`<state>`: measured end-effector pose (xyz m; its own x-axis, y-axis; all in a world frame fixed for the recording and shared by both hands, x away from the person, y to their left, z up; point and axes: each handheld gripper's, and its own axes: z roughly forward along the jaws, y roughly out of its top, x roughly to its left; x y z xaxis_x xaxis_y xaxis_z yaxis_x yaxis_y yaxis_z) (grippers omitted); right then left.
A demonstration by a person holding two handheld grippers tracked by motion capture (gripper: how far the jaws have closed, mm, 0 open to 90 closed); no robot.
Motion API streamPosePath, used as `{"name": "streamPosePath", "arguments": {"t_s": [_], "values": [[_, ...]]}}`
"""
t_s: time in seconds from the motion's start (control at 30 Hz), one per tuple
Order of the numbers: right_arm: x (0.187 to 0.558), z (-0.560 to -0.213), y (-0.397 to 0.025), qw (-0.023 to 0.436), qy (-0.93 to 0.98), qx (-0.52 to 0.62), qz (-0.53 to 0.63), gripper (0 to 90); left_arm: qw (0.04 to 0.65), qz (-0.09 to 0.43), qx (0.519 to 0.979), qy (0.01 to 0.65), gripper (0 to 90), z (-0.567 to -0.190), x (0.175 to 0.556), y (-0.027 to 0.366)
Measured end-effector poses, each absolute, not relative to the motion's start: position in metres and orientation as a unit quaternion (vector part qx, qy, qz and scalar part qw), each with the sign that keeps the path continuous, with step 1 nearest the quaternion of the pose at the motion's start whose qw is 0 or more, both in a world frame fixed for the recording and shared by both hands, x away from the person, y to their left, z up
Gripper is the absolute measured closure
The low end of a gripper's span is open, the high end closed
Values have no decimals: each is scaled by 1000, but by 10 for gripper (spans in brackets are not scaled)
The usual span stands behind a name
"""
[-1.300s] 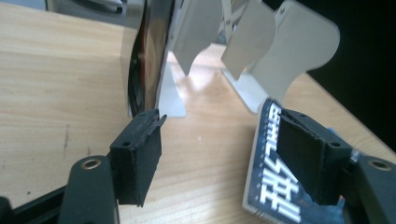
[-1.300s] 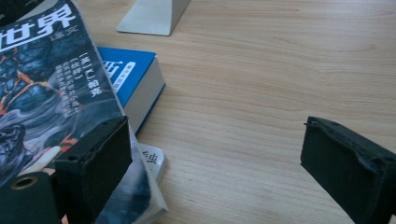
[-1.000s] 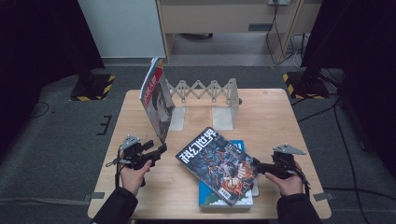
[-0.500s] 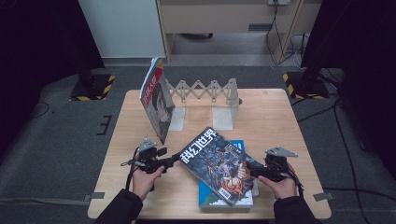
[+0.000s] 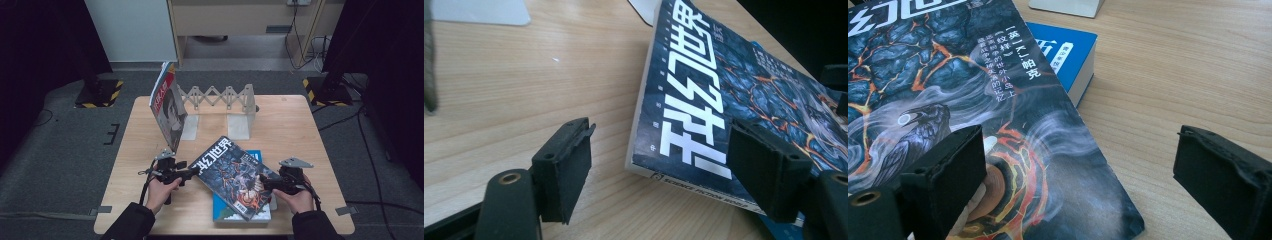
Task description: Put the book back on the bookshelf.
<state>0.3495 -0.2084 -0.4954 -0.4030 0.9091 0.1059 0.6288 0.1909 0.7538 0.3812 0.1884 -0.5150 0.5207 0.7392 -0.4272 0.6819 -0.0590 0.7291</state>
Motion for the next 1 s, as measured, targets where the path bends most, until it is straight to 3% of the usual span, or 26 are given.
{"name": "streamPosePath", "arguments": {"t_s": [0.2, 0.63, 1.0], "values": [[350, -496, -209, 186, 750, 512, 375, 66, 477, 11, 744, 468, 315, -514, 378, 182], [350, -497, -209, 186, 749, 513, 376, 66, 460, 19, 757, 463, 287, -509, 361, 179], [350, -497, -208, 183, 749, 512, 378, 64, 484, -25, 740, 467, 216, -523, 378, 176]]}}
